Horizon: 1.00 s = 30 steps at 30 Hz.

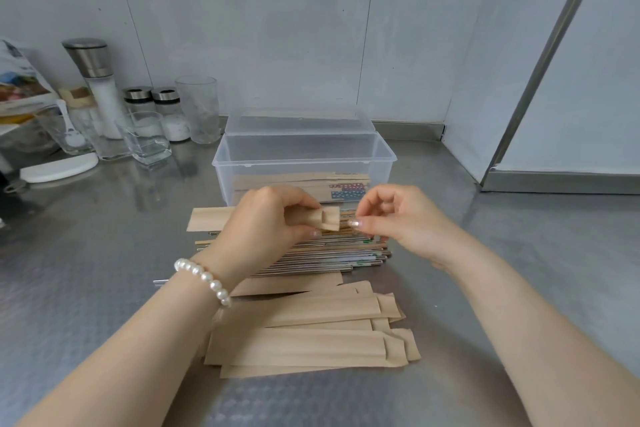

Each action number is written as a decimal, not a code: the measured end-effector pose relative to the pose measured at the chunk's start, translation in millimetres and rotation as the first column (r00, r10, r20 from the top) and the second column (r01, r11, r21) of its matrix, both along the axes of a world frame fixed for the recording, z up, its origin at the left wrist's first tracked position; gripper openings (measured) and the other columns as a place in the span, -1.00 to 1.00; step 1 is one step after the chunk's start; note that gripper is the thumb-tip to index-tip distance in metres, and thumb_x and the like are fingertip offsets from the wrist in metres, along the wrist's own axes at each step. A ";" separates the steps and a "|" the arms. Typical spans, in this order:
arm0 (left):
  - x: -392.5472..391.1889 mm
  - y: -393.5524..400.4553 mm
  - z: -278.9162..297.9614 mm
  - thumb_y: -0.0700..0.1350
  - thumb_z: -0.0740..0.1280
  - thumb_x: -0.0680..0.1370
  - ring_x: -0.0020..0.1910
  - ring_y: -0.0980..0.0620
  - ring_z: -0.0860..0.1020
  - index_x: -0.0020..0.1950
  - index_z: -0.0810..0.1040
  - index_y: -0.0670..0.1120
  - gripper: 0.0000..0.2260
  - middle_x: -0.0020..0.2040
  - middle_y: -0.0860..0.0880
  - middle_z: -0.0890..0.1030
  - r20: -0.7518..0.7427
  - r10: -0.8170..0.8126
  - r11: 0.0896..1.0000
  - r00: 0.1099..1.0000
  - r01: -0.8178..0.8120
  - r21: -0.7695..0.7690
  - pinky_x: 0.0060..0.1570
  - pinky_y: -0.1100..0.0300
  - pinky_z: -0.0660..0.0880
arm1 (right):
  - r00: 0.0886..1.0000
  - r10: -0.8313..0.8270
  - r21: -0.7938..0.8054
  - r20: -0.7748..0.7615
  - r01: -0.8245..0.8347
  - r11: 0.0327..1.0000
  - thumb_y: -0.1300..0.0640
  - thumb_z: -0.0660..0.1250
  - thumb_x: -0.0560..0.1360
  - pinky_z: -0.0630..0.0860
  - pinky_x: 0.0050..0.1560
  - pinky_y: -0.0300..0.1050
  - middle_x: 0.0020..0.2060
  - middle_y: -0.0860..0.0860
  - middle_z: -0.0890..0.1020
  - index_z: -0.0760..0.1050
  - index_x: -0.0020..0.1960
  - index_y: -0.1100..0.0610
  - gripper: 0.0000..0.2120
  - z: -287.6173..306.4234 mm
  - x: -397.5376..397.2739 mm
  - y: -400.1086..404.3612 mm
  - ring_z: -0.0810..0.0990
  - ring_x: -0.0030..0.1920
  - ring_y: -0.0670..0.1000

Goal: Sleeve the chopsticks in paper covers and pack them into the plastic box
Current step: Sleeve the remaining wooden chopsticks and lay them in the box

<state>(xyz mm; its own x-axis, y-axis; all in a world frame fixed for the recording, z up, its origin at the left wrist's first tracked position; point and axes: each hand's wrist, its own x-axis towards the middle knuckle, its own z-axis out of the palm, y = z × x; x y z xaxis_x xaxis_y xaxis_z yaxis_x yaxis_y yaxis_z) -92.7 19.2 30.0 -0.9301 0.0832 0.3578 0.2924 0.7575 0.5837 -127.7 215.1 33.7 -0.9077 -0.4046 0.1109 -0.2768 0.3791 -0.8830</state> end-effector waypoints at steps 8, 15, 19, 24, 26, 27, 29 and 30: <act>-8.2 -13.6 -5.6 -0.14 0.52 0.31 -0.10 0.06 0.54 -0.03 0.62 0.00 -0.74 -0.18 0.10 0.59 -0.005 0.154 0.988 0.988 -0.154 -0.020 0.01 0.21 0.44 | 0.971 -0.020 0.423 -0.240 0.123 0.898 0.21 0.17 0.58 0.20 0.38 -0.17 0.36 -0.02 0.43 0.44 0.33 0.05 -0.66 -17.7 -17.7 10.6 0.34 0.39 -0.02; -11.3 -16.0 -11.6 -0.12 0.50 0.32 -0.07 0.04 0.56 -0.03 0.62 0.02 -0.75 -0.12 0.07 0.64 0.005 0.161 0.986 0.987 -0.161 -0.050 0.06 0.13 0.47 | 0.967 0.256 0.867 0.019 -0.144 0.478 -0.18 -0.03 0.58 -0.21 0.51 0.05 0.50 -0.06 -0.28 -0.27 0.51 -0.01 -0.36 -20.0 -0.8 -3.8 -0.28 0.50 -0.04; -13.2 -18.6 -10.3 -0.13 0.51 0.32 -0.06 0.03 0.56 -0.02 0.62 0.00 -0.74 -0.11 0.06 0.64 -0.004 0.192 0.981 0.981 -0.192 -0.018 0.07 0.15 0.46 | 0.965 0.234 0.928 0.115 -0.188 0.321 -0.22 0.02 0.56 -0.16 0.50 0.12 0.51 -0.02 -0.26 -0.30 0.51 0.03 -0.29 -3.8 16.7 -2.5 -0.23 0.51 -0.01; -14.1 -20.6 -11.8 -0.14 0.51 0.32 -0.09 0.06 0.55 -0.03 0.62 0.00 -0.75 -0.14 0.09 0.63 -0.011 0.201 0.979 0.980 -0.201 -0.023 0.03 0.20 0.44 | 0.963 0.222 0.940 0.156 -0.213 0.265 -0.22 -0.04 0.57 -0.12 0.50 0.16 0.51 -0.01 -0.24 -0.28 0.51 0.07 -0.31 6.5 28.1 -3.1 -0.19 0.52 -0.02; -14.7 -20.5 -12.9 -0.14 0.50 0.33 -0.10 0.07 0.54 -0.03 0.62 0.00 -0.76 -0.16 0.10 0.61 -0.009 0.196 0.980 0.981 -0.196 -0.029 0.02 0.21 0.43 | 0.966 0.203 0.937 0.159 -0.213 0.277 -0.24 -0.07 0.57 -0.14 0.50 0.16 0.51 -0.03 -0.26 -0.30 0.50 0.07 -0.30 4.7 27.0 -4.7 -0.21 0.52 -0.02; -15.5 -19.2 -13.9 -0.14 0.51 0.33 -0.10 0.07 0.54 -0.03 0.62 0.00 -0.76 -0.16 0.10 0.61 -0.007 0.188 0.982 0.982 -0.188 -0.031 0.02 0.21 0.43 | 0.968 0.195 0.937 0.157 -0.208 0.280 -0.26 -0.09 0.56 -0.16 0.50 0.16 0.50 -0.02 -0.27 -0.31 0.50 0.08 -0.29 2.1 25.8 -5.1 -0.22 0.51 -0.02; -15.2 -19.4 -15.0 -0.14 0.51 0.32 -0.10 0.06 0.55 -0.03 0.62 0.00 -0.75 -0.14 0.08 0.63 -0.008 0.179 0.983 0.984 -0.179 -0.035 0.02 0.19 0.45 | 0.973 0.187 0.938 0.132 -0.184 0.293 -0.30 -0.11 0.53 -0.19 0.50 0.15 0.50 -0.01 -0.28 -0.33 0.50 0.10 -0.25 -4.4 21.8 -8.9 -0.25 0.51 -0.01; -15.3 -19.1 -15.4 -0.13 0.51 0.32 -0.10 0.05 0.55 -0.03 0.62 0.00 -0.75 -0.13 0.07 0.64 -0.009 0.175 0.984 0.985 -0.175 -0.039 0.03 0.18 0.46 | 0.978 0.178 0.936 0.113 -0.165 0.311 -0.33 -0.12 0.52 -0.19 0.50 0.15 0.50 0.00 -0.29 -0.33 0.49 0.11 -0.23 -8.1 19.0 -10.0 -0.27 0.51 -0.01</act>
<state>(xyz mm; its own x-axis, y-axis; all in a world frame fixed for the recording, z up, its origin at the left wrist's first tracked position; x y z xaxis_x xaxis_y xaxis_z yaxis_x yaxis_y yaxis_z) -108.0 0.1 14.5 -0.9295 -0.0666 0.3629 0.1563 0.8199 0.5507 -108.6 205.1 25.6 -0.8060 -0.3911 -0.4443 -0.4492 0.8929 0.0290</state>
